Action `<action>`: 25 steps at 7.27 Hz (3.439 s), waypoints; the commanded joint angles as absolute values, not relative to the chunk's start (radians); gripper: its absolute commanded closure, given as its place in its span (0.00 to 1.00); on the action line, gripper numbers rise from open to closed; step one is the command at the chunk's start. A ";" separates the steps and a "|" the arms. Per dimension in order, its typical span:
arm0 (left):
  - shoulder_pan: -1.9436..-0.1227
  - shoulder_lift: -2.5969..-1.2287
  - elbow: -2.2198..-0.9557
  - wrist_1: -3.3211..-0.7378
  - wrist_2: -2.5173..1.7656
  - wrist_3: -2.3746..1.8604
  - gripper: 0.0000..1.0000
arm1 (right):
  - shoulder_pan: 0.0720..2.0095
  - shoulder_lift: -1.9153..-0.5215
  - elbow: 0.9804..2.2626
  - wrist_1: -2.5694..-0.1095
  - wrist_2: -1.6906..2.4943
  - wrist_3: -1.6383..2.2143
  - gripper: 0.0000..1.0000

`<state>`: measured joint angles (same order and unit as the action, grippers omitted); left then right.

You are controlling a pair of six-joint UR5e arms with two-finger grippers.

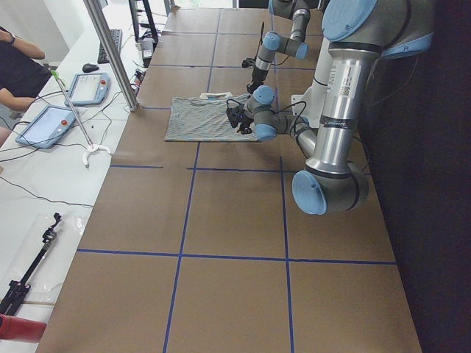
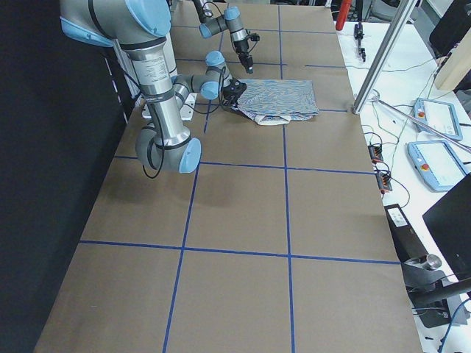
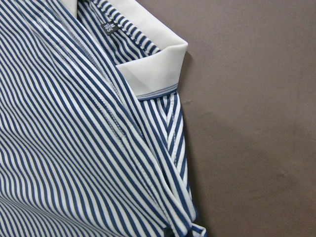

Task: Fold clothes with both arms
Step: 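Lower the left gripper to the shirt's near corner beside the right gripper, then grasp the shirt's near edge with both grippers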

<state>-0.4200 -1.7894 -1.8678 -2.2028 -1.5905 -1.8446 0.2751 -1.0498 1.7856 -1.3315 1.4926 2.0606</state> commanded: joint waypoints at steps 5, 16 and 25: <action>-0.324 -1.805 -1.927 -1.918 -1.555 -1.865 0.53 | 0.275 -1.049 1.784 -1.324 1.494 2.056 1.00; -0.291 -1.798 -1.919 -1.910 -1.557 -1.868 0.58 | 0.275 -1.042 1.787 -1.324 1.494 2.056 1.00; -0.262 -1.863 -2.049 -1.835 -1.565 -1.914 1.00 | 0.244 -1.146 1.987 -1.466 1.493 2.069 1.00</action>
